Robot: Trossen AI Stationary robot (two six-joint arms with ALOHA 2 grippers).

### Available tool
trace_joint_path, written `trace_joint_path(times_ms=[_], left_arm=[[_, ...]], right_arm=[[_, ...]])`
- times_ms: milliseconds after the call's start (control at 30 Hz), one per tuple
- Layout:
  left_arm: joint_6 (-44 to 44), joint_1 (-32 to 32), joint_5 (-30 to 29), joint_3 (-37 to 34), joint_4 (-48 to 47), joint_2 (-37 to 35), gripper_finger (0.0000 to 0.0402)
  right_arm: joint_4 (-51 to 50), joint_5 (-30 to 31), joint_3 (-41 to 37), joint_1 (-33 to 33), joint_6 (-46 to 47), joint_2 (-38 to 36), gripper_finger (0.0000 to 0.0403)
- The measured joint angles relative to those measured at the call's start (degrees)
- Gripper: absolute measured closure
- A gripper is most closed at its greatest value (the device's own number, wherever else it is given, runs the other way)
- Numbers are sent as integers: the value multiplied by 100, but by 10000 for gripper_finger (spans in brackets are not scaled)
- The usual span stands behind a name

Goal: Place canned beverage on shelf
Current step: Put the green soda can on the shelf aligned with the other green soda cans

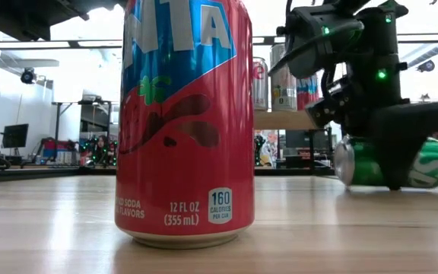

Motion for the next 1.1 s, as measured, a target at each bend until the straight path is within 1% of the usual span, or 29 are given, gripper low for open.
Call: trace_joint_path(times_ms=[67, 167, 300, 367, 433, 500, 567, 633, 733, 833, 933, 1100], left_arm=[[-24, -2, -126, 0, -10, -4, 320], [28, -2, -505, 0, -125, -22, 300], [177, 0, -1116, 0, -208, -22, 249], [270, 4, -1254, 0, -201, -28, 215], [358, 3, -1347, 0, -205, -28, 178], [422, 2, -1558, 0, -200, -7, 144], [448, 22, -1787, 0, -282, -2, 116], [437, 67, -1918, 0, -390, -2, 95], [352, 131, -1940, 0, -417, -2, 81], [334, 140, -1940, 0, -424, 42, 80], [345, 138, -1855, 0, -320, 175, 82], [388, 116, -1785, 0, -82, 533, 83]], right_arm=[[-48, 119, 79, 31, 48, -226, 116], [-74, 461, 211, 150, 72, -617, 116], [-76, 1090, 497, 273, 160, -978, 116], [-24, 1510, 708, 298, 126, -1140, 116], [127, 1911, 913, 300, -26, -1201, 116], [375, 2187, 1096, 295, -333, -1198, 116], [779, 2441, 1265, 293, -808, -1153, 116], [1251, 2557, 1447, 285, -1328, -1050, 116], [1696, 2708, 1709, 256, -2038, -743, 116], [1784, 2906, 2096, 215, -2530, -378, 116], [1781, 3231, 2481, 171, -2862, -46, 116], [1753, 3291, 2883, 97, -3134, 373, 116]])
